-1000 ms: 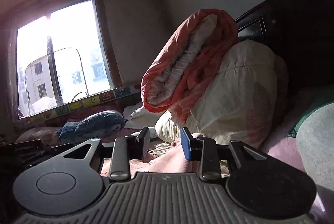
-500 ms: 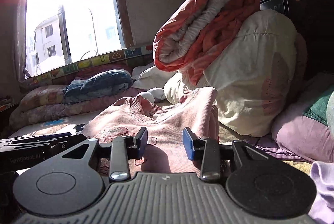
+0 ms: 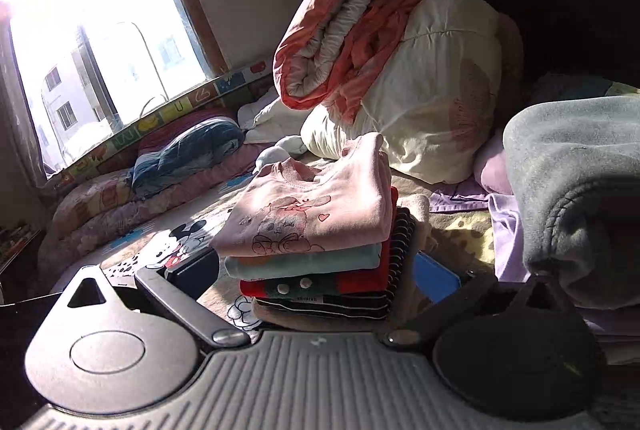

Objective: Fold clothes

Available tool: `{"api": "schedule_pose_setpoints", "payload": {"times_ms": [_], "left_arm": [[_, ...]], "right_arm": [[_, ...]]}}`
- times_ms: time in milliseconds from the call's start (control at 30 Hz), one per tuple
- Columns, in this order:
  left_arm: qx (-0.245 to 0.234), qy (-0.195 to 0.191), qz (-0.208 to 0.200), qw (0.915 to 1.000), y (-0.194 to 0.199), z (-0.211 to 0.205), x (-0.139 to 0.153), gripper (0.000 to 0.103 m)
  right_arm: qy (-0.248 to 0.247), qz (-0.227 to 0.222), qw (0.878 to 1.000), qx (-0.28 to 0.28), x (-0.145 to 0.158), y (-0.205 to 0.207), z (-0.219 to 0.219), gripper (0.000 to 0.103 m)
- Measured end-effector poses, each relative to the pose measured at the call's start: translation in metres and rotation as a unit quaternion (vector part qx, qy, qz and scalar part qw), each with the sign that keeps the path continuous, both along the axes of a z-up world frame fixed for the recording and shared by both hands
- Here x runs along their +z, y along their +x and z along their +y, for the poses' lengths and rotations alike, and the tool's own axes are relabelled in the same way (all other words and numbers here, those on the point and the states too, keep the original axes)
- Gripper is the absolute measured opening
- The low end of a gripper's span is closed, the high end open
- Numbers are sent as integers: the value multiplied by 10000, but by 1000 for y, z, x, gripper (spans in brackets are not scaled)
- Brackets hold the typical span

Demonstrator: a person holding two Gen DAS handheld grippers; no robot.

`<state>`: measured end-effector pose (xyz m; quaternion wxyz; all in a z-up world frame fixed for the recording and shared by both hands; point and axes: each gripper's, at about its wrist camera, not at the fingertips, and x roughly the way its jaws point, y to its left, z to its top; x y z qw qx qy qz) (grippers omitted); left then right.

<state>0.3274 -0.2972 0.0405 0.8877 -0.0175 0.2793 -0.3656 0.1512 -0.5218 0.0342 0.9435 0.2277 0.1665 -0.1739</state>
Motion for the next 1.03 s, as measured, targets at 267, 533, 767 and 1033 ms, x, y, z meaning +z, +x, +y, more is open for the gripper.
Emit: {"api": "schedule_pose_setpoints", "payload": {"times_ms": [267, 533, 767, 1033], "left_arm": [[485, 62, 82, 9988, -37, 22, 33, 103], [652, 679, -281, 9952, -76, 21, 61, 103], [722, 891, -370, 9927, -89, 25, 67, 103], [723, 778, -280, 9940, -104, 31, 73, 103]], "right_arm": [[-36, 523, 9986, 35, 35, -19, 9, 103], [-79, 1029, 9946, 47, 53, -28, 25, 103], [-148, 1151, 9932, -23, 68, -37, 32, 103], [-179, 1195, 9927, -35, 73, -45, 33, 103]]}}
